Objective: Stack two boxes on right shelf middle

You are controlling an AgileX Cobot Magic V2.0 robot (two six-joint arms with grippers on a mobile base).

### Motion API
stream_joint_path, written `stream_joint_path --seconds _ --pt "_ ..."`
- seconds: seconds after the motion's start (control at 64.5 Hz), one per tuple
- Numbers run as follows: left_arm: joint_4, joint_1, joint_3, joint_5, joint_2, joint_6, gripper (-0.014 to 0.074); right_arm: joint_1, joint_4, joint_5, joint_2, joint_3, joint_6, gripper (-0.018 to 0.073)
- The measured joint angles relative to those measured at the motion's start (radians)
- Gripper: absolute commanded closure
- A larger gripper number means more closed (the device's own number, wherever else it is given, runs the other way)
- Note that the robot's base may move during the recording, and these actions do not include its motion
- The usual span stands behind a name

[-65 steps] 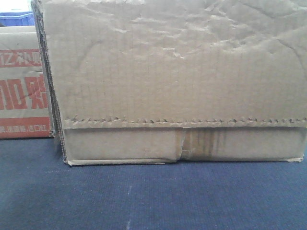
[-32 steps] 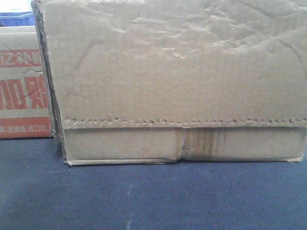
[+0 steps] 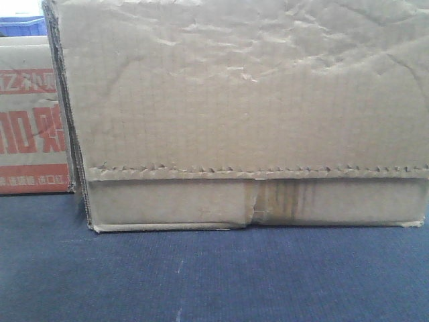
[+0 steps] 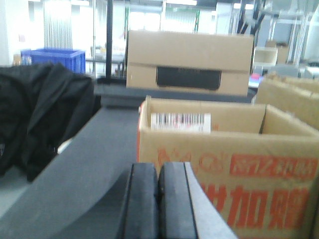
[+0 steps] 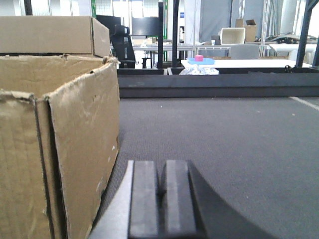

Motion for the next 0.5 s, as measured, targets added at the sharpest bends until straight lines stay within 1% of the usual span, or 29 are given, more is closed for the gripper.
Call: stream_joint_path --seconds 0.093,0.139,0.248,0.341,0.418,0.496 --pt "-0.002 0.0 -0.01 -0.023 -0.002 0.0 0.0708 0.0 0.0 0.016 0.0 -0.01 0.0 0.0713" --pt "-0.002 0.0 -0.037 -0.007 -0.002 0.0 0.0708 0.0 0.0 0.04 -0.001 -0.033 0.0 0.0713" --pt "-0.002 0.0 -0.157 0.056 -0.002 0.0 0.0708 0.0 0.0 0.115 -0.002 -0.155 0.0 0.0713" --pt "0.0 0.0 -0.298 0.144 0.018 0.0 0.0708 0.0 0.0 0.196 -0.003 -0.29 0.0 0.0713" --pt "0.0 0.0 -0.435 0.255 0.065 0.0 0.0704 0.0 0.0 0.282 0.029 -0.411 0.0 0.0713" --pt "0.0 0.0 -0.55 0.352 0.13 0.0 0.066 0.0 0.0 0.374 0.102 -0.536 0.0 0.0711"
